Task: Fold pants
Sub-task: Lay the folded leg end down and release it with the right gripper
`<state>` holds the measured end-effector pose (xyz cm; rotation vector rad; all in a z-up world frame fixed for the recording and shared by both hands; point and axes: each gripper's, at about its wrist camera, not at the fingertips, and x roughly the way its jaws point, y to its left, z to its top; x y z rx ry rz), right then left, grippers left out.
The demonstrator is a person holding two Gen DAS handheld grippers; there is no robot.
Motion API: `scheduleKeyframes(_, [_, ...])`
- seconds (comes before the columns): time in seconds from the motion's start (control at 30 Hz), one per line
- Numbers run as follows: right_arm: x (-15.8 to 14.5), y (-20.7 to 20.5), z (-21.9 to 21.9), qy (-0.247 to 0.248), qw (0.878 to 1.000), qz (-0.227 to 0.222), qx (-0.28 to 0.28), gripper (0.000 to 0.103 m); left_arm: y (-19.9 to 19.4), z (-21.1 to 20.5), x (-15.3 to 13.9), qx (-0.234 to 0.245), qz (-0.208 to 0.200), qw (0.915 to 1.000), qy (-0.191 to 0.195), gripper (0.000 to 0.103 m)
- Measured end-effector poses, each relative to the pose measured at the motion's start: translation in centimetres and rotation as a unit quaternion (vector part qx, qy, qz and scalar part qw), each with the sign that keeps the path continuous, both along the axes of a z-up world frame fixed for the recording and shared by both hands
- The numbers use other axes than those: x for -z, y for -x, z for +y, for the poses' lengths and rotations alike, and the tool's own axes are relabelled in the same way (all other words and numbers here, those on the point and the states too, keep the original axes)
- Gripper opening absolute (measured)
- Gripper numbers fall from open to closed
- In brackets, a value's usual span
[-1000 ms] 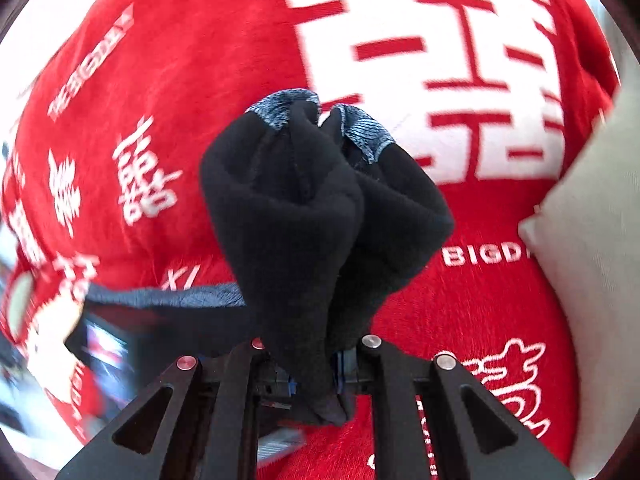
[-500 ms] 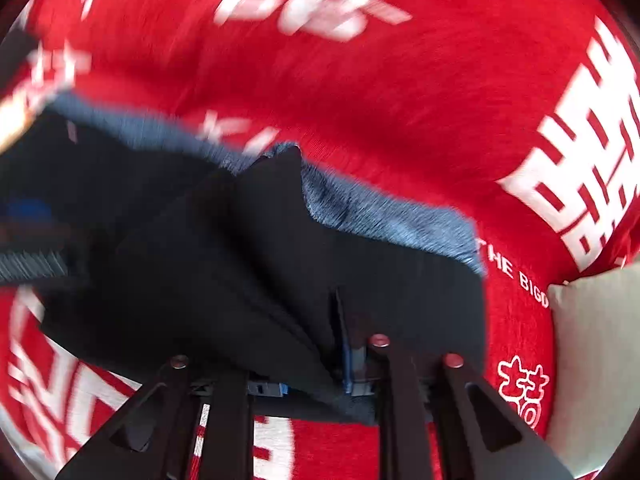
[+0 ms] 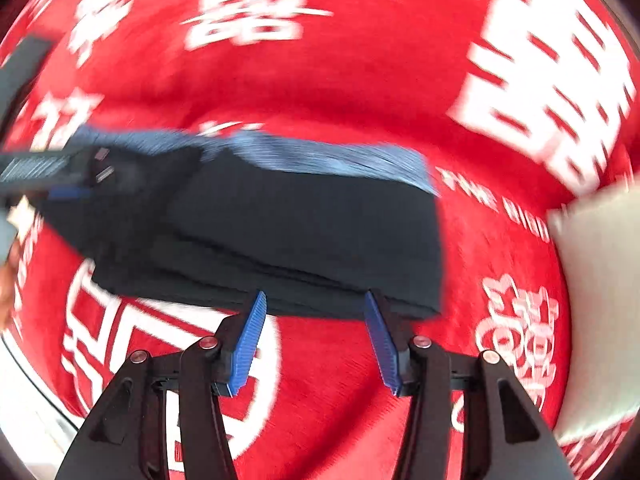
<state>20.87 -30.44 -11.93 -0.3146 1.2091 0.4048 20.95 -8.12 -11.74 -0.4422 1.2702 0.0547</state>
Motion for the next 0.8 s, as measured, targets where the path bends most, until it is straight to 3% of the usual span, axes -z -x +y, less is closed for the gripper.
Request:
scheduleKeyframes(0.07, [0.1, -0.9, -2.5, -0.008, 0.999, 0.02, 0.044, 0.055, -0.9, -1.6, -0.6, 0.027, -0.012, 0.9995, 0.011, 0.092])
scheduleKeyframes(0.2, [0.6, -1.1, -4.9, -0.017, 0.996, 0.043, 0.079, 0.055, -3.2, -3.4, -0.1, 0.048, -0.015, 0.9982, 0.034, 0.09])
scheduleKeyframes(0.27, [1.0, -0.8, -5.4, -0.024, 0.995, 0.052, 0.085, 0.055, -4.2, -4.0, 1.3, 0.052, 0.005, 0.9976, 0.045, 0.07])
scheduleKeyframes(0.33, [1.3, -0.4, -5.7, -0.033, 0.993, 0.063, 0.092, 0.055, -4.7, -4.4, 3.0, 0.057, 0.04, 0.9958, 0.059, 0.035])
scheduleKeyframes(0.4, [1.7, -0.5, -6.3, -0.043, 0.991, 0.075, 0.1, 0.055, -4.8, -4.8, 3.5, 0.06, 0.053, 0.9949, 0.061, 0.033])
scheduleKeyframes(0.5, [1.5, -0.8, -6.6, -0.053, 0.99, 0.077, 0.108, 0.054, -4.5, -5.0, 2.9, 0.069, 0.048, 0.9945, 0.063, 0.018])
scheduleKeyframes(0.53, [1.2, -0.8, -6.8, -0.055, 0.99, 0.076, 0.11, 0.054, -4.3, -5.1, 2.5, 0.071, 0.044, 0.994, 0.07, 0.009])
scheduleKeyframes(0.63, [0.7, -1.3, -7.2, -0.055, 0.99, 0.071, 0.108, 0.054, -3.1, -5.6, 2.1, 0.086, 0.048, 0.9944, 0.038, 0.009])
scheduleKeyframes(0.7, [0.9, -1.5, -7.3, -0.053, 0.99, 0.071, 0.107, 0.054, -1.8, -5.7, 3.9, 0.091, 0.074, 0.9929, 0.019, 0.009])
scheduleKeyframes(0.8, [1.7, -1.5, -7.3, -0.051, 0.989, 0.083, 0.109, 0.054, -0.3, -5.1, 5.2, 0.078, 0.055, 0.995, 0.031, 0.009])
